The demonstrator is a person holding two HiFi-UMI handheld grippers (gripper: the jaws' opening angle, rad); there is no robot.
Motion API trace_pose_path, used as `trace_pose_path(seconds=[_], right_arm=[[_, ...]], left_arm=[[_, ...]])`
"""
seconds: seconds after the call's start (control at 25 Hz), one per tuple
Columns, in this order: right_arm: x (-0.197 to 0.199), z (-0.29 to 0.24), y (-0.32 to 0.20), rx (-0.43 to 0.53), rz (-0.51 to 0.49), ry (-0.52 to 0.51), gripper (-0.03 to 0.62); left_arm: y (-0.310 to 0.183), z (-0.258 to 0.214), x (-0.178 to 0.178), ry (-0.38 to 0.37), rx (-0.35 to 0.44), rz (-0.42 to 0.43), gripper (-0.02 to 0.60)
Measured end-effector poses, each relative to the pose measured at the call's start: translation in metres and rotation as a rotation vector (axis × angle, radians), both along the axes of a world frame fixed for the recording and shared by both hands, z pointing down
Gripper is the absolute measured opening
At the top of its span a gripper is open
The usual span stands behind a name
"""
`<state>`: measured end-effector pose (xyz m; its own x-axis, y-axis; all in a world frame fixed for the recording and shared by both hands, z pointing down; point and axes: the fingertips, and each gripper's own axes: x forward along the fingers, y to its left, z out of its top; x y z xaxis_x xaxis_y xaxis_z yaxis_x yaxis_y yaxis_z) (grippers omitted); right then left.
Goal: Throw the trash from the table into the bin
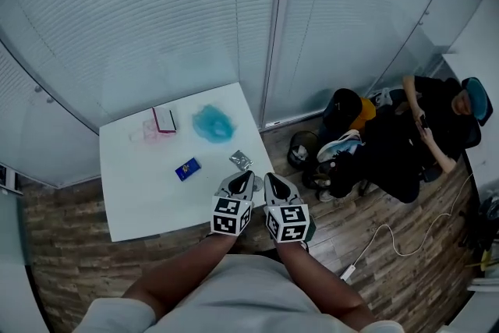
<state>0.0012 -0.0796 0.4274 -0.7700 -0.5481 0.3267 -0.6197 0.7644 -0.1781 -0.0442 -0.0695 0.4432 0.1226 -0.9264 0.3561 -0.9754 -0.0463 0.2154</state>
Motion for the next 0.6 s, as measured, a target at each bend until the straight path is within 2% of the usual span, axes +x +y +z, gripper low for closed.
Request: trace_pose_path(seconds=[0.28,0.6], right_arm=[[-0.075,-0.006,0.015,0.008,-0.039,-0.002,0.006],[-0.166,0.006,0.045,-0.014,-0.139,0.022,0.006]], left_arm=[[0.024,-0.001,-0.078,0.000,-0.002,-0.056,0.005],[0.053,0.004,-0.166,0.009,-0.012,-0.148,0.005]])
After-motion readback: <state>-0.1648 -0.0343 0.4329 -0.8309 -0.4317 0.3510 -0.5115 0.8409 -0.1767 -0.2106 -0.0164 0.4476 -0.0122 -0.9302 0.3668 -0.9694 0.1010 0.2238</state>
